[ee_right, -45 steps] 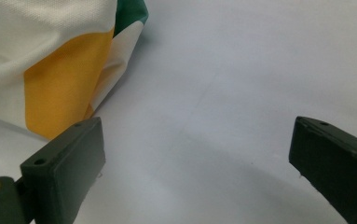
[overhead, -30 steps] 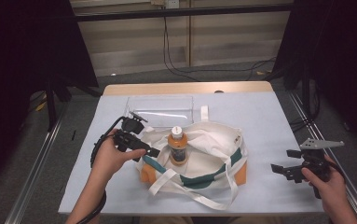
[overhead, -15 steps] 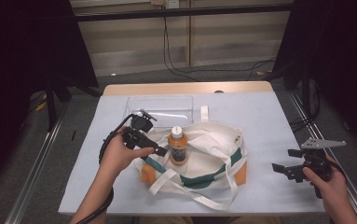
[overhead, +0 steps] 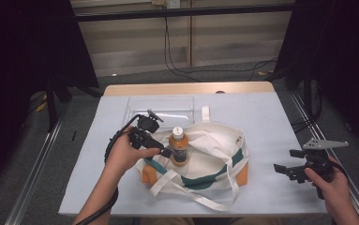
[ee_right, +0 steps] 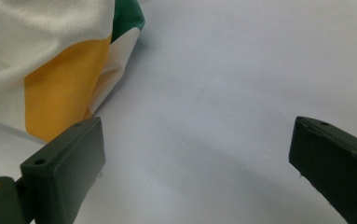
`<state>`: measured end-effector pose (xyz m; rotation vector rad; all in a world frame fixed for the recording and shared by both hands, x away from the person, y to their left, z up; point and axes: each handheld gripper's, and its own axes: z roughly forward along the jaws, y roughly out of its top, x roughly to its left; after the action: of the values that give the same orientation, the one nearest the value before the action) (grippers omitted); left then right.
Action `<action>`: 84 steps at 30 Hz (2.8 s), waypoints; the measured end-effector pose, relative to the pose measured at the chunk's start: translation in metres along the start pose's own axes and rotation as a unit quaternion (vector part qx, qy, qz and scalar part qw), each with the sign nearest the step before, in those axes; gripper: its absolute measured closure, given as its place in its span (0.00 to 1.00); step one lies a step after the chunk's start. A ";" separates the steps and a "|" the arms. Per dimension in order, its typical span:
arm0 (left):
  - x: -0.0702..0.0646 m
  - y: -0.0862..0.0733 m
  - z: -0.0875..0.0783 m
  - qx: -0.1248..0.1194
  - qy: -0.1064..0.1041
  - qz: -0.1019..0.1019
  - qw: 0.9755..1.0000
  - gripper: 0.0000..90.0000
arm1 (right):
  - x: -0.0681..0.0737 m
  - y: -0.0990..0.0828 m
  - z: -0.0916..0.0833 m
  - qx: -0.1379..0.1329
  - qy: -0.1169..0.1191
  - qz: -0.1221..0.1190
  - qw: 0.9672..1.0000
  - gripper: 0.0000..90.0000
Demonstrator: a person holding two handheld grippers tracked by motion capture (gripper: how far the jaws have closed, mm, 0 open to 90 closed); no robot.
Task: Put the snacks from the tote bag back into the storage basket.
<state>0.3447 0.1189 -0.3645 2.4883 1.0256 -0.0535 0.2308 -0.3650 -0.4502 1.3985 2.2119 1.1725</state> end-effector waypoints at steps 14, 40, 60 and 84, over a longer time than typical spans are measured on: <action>-0.009 0.009 0.007 0.011 -0.006 0.012 1.000 0.12 | 0.000 0.000 -0.001 -0.002 -0.002 -0.002 1.000 0.04; -0.016 0.023 0.017 0.020 -0.013 0.021 0.999 0.13 | 0.000 0.001 -0.001 -0.003 -0.001 -0.003 1.000 0.04; -0.021 0.033 0.027 0.021 -0.011 0.028 0.999 0.16 | -0.001 0.001 -0.002 -0.004 0.001 -0.001 1.000 0.04; -0.025 0.040 0.035 0.023 0.001 0.029 0.999 0.26 | -0.002 0.000 -0.003 -0.008 0.002 0.004 1.000 0.04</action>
<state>0.3585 0.0626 -0.3758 2.5582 0.9634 -0.0567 0.2304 -0.3680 -0.4484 1.4011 2.1970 1.1944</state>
